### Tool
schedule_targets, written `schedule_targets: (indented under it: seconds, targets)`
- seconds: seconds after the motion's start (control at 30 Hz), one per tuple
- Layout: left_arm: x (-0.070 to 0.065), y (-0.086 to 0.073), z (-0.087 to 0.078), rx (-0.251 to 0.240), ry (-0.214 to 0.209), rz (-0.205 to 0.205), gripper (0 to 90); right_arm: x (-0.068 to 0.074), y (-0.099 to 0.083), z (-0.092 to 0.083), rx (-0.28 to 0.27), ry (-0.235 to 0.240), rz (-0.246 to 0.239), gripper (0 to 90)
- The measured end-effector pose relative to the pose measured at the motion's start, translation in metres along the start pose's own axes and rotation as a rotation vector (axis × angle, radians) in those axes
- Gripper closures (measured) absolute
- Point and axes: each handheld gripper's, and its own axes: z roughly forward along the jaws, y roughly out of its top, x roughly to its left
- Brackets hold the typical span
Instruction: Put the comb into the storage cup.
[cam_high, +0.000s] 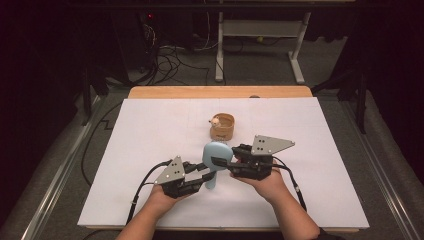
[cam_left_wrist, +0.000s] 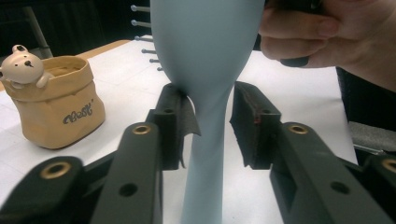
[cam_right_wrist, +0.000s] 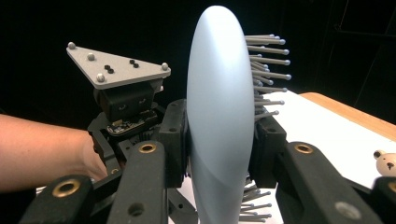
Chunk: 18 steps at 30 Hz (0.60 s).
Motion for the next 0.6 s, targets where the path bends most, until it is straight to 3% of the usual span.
schedule_targets:
  seconds: [0.6]
  targets:
    - [0.0029,-0.0019,-0.0006,0.014,0.01,-0.031,42.7,-0.0021,0.0004,-0.0054,-0.016,-0.035,0.011,65.8]
